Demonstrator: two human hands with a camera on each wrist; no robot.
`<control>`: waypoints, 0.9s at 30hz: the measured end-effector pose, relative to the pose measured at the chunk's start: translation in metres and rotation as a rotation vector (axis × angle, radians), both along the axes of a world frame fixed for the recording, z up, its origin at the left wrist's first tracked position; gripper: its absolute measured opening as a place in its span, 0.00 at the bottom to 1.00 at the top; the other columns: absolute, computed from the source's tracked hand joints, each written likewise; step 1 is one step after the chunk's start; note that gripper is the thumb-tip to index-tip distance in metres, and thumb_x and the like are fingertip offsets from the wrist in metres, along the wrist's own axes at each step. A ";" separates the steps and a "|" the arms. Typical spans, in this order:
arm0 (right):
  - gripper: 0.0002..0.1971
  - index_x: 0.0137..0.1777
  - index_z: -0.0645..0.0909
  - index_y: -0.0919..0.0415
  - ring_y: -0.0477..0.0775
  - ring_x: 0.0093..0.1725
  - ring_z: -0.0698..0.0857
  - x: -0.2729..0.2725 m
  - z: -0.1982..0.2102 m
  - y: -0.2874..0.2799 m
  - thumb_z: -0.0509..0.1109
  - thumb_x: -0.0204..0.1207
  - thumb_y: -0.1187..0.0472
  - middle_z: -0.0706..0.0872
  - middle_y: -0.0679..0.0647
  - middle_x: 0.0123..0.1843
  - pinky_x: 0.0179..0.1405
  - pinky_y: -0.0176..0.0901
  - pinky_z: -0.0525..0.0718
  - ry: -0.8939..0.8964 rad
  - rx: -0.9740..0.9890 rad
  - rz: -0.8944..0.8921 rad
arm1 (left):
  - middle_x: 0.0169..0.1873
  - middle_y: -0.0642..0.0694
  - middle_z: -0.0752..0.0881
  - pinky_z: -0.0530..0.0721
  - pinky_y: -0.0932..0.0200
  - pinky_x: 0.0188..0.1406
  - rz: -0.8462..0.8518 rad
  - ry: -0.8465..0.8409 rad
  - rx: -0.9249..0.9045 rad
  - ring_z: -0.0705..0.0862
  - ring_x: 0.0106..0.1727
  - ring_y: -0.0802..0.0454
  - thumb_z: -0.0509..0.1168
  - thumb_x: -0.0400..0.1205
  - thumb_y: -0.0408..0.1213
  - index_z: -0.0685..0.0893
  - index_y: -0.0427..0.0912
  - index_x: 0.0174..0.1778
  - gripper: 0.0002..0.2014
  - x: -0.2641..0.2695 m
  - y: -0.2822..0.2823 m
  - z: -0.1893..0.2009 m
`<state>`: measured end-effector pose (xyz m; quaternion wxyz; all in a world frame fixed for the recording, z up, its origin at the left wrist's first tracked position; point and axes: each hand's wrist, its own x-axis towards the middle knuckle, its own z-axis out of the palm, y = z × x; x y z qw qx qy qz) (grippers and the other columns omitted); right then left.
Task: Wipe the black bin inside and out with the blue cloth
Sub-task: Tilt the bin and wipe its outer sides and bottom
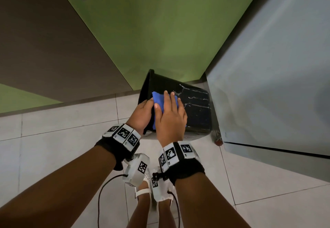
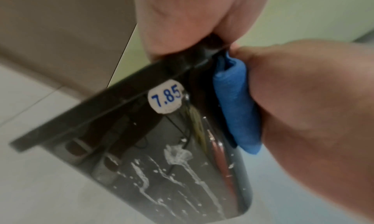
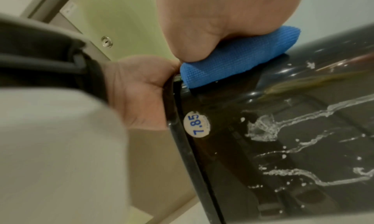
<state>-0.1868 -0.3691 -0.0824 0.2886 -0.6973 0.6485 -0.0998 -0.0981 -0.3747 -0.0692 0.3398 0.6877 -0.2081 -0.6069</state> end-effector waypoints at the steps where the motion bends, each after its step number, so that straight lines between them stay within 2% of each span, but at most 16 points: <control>1: 0.35 0.79 0.62 0.51 0.58 0.82 0.58 0.002 0.001 0.002 0.37 0.76 0.39 0.62 0.51 0.83 0.79 0.55 0.56 -0.013 0.002 0.003 | 0.53 0.41 0.86 0.79 0.50 0.62 0.023 0.010 0.001 0.84 0.58 0.45 0.50 0.86 0.49 0.82 0.41 0.59 0.21 0.001 0.003 0.000; 3: 0.36 0.76 0.67 0.51 0.60 0.82 0.57 0.006 0.001 0.009 0.34 0.75 0.39 0.62 0.53 0.83 0.79 0.56 0.56 0.000 0.013 0.055 | 0.56 0.43 0.86 0.80 0.51 0.65 0.043 0.037 0.017 0.84 0.60 0.49 0.48 0.84 0.57 0.82 0.45 0.62 0.25 0.001 0.008 0.003; 5: 0.36 0.73 0.71 0.51 0.61 0.82 0.58 0.008 -0.003 0.012 0.33 0.75 0.40 0.62 0.54 0.83 0.79 0.58 0.57 0.037 0.009 0.092 | 0.57 0.43 0.86 0.79 0.48 0.68 0.063 0.033 0.024 0.84 0.61 0.49 0.47 0.83 0.60 0.82 0.49 0.59 0.25 0.001 0.010 0.002; 8: 0.32 0.71 0.75 0.51 0.62 0.80 0.64 0.007 -0.008 0.007 0.38 0.78 0.42 0.70 0.55 0.79 0.77 0.60 0.62 0.073 -0.019 0.065 | 0.57 0.44 0.86 0.78 0.46 0.70 0.090 0.014 0.035 0.83 0.61 0.48 0.49 0.82 0.60 0.82 0.53 0.52 0.20 0.001 0.009 0.002; 12: 0.25 0.70 0.77 0.47 0.64 0.76 0.71 0.003 -0.012 -0.005 0.49 0.79 0.43 0.78 0.55 0.73 0.72 0.65 0.67 0.145 -0.078 0.026 | 0.58 0.42 0.86 0.78 0.44 0.69 0.069 -0.018 0.037 0.84 0.61 0.47 0.51 0.83 0.58 0.82 0.53 0.51 0.18 -0.003 0.005 0.001; 13: 0.24 0.71 0.75 0.47 0.64 0.78 0.68 0.000 -0.014 -0.010 0.49 0.80 0.43 0.77 0.55 0.74 0.73 0.66 0.66 0.155 -0.082 0.031 | 0.58 0.41 0.86 0.78 0.43 0.69 0.071 -0.040 0.035 0.84 0.61 0.46 0.51 0.83 0.58 0.82 0.50 0.53 0.19 -0.003 0.005 0.001; 15: 0.24 0.77 0.66 0.46 0.63 0.82 0.58 -0.015 -0.019 -0.023 0.46 0.84 0.43 0.67 0.55 0.80 0.78 0.64 0.59 0.180 0.014 0.051 | 0.58 0.41 0.86 0.78 0.44 0.69 0.078 -0.079 0.033 0.84 0.61 0.45 0.52 0.82 0.58 0.81 0.45 0.59 0.23 -0.003 0.005 0.001; 17: 0.25 0.81 0.57 0.47 0.63 0.83 0.50 -0.039 -0.028 -0.039 0.42 0.85 0.44 0.56 0.56 0.84 0.80 0.63 0.53 0.200 0.167 -0.030 | 0.61 0.47 0.84 0.74 0.52 0.72 0.064 -0.098 0.028 0.81 0.64 0.49 0.51 0.83 0.56 0.78 0.43 0.65 0.25 -0.001 0.009 0.003; 19: 0.26 0.82 0.50 0.48 0.64 0.84 0.47 -0.059 -0.030 -0.049 0.40 0.85 0.44 0.50 0.57 0.85 0.81 0.63 0.51 0.179 0.329 -0.160 | 0.58 0.56 0.77 0.67 0.62 0.66 0.038 -0.131 0.012 0.75 0.63 0.59 0.49 0.85 0.53 0.74 0.43 0.70 0.24 0.004 0.012 0.003; 22: 0.27 0.83 0.46 0.49 0.64 0.84 0.45 -0.057 -0.027 -0.046 0.39 0.85 0.44 0.47 0.57 0.85 0.81 0.61 0.48 0.181 0.351 -0.176 | 0.52 0.56 0.73 0.64 0.61 0.59 0.030 -0.177 -0.001 0.69 0.57 0.61 0.47 0.86 0.53 0.73 0.44 0.70 0.24 0.008 0.014 0.007; 23: 0.28 0.83 0.46 0.48 0.63 0.84 0.45 -0.049 -0.023 -0.042 0.39 0.85 0.43 0.46 0.57 0.85 0.81 0.60 0.46 0.177 0.319 -0.145 | 0.51 0.55 0.74 0.65 0.61 0.59 0.029 -0.185 -0.003 0.70 0.56 0.61 0.46 0.85 0.54 0.75 0.43 0.68 0.24 0.009 0.012 0.006; 24: 0.28 0.83 0.46 0.47 0.62 0.84 0.46 -0.039 -0.020 -0.038 0.39 0.84 0.42 0.46 0.56 0.85 0.81 0.60 0.46 0.163 0.279 -0.110 | 0.48 0.55 0.76 0.67 0.62 0.59 0.020 -0.200 -0.002 0.73 0.52 0.61 0.45 0.85 0.55 0.78 0.46 0.61 0.23 0.009 0.009 0.004; 26: 0.27 0.82 0.49 0.45 0.61 0.84 0.48 -0.017 -0.013 -0.024 0.41 0.84 0.42 0.49 0.55 0.85 0.81 0.59 0.47 0.118 0.184 -0.033 | 0.38 0.56 0.77 0.72 0.64 0.50 0.025 -0.239 0.011 0.76 0.44 0.59 0.44 0.84 0.57 0.76 0.53 0.41 0.20 0.010 0.005 0.003; 27: 0.26 0.82 0.51 0.44 0.60 0.84 0.49 -0.006 -0.010 -0.015 0.42 0.84 0.42 0.51 0.54 0.85 0.81 0.58 0.48 0.097 0.135 0.011 | 0.37 0.55 0.78 0.74 0.62 0.49 0.038 -0.232 0.010 0.77 0.44 0.57 0.43 0.84 0.58 0.75 0.55 0.37 0.20 0.011 0.004 0.002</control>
